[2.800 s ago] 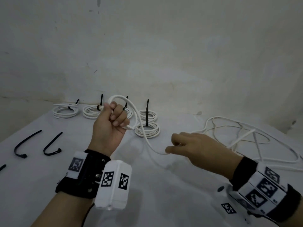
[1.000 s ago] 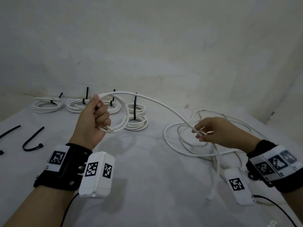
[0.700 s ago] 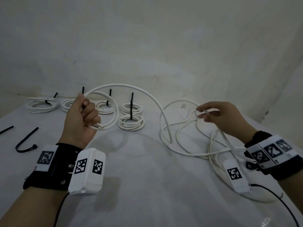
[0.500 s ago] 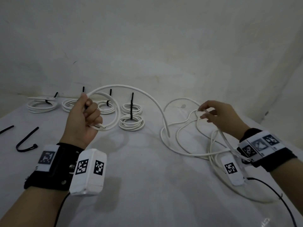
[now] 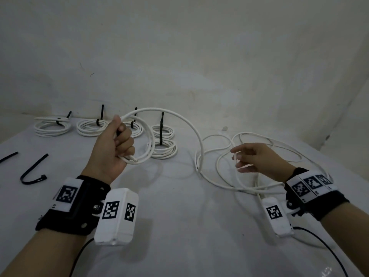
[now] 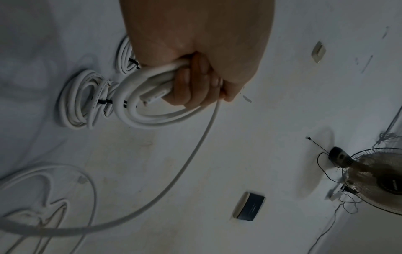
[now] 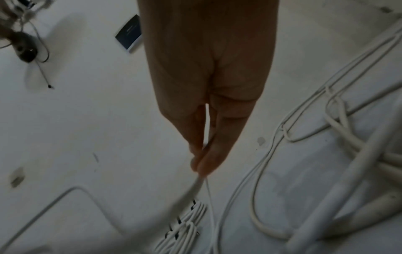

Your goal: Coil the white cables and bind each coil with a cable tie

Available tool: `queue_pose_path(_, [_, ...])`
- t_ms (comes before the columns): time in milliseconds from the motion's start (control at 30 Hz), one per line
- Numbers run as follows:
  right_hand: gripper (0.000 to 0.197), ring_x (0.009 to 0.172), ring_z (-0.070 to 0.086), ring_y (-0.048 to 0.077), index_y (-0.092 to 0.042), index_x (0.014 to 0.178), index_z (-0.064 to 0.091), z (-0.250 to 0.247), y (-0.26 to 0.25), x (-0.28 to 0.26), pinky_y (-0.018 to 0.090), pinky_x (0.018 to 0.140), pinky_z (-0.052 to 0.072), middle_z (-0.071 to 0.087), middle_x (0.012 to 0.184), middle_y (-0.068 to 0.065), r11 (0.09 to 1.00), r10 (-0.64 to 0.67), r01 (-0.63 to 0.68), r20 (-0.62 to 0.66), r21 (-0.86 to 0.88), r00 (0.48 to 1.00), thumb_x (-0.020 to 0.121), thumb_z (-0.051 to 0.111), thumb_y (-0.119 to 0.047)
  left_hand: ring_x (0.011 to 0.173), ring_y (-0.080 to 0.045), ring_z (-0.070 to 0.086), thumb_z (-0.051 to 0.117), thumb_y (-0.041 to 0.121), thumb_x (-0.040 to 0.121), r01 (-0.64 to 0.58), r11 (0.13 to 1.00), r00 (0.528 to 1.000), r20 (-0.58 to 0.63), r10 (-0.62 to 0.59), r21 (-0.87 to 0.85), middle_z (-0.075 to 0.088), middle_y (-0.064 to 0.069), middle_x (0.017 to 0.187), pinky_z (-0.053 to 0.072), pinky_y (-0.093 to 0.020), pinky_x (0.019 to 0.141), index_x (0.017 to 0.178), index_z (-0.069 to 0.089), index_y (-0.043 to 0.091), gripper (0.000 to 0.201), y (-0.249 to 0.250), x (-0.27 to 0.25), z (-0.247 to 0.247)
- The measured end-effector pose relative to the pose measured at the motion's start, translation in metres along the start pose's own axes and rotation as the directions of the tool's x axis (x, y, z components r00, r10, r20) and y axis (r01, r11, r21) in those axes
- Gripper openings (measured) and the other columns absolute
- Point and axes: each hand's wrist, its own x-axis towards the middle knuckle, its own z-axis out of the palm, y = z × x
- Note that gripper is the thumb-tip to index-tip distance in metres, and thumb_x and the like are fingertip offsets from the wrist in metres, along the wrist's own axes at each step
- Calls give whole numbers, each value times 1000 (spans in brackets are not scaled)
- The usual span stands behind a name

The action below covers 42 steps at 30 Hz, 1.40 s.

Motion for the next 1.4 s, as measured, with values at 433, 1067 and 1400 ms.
queue_pose_path(433, [11, 54, 55, 6, -9, 97, 72, 14, 10, 4, 17, 54, 51, 63, 79, -2, 955, -259, 295, -377, 41, 889, 89, 64, -10, 35, -9, 8, 32, 39, 100, -6, 1000, 1000, 9, 6, 16, 24, 9, 40, 15, -15, 35, 67, 33, 21, 38, -2, 0, 1])
queue_pose_path(1067, [41, 59, 63, 15, -6, 87, 68, 15, -36, -2, 22, 53, 53, 65, 67, 4, 996, -95, 94, -122, -11, 988, 92, 52, -43, 27, -2, 20, 33, 38, 99, 17, 999, 999, 43, -20, 49, 24, 9, 41, 17, -15, 33, 67, 33, 21, 37, -7, -3, 10])
queue_pose_path(1400, [19, 59, 63, 16, -8, 111, 60, 59, -106, -41, 27, 56, 55, 63, 74, 6, 932, -159, 96, 154, 350, 975, 93, 52, -4, 29, -3, 19, 32, 37, 101, 4, 999, 1000, 0, -4, 52, 24, 9, 42, 15, -16, 35, 67, 33, 21, 39, -7, -3, 10])
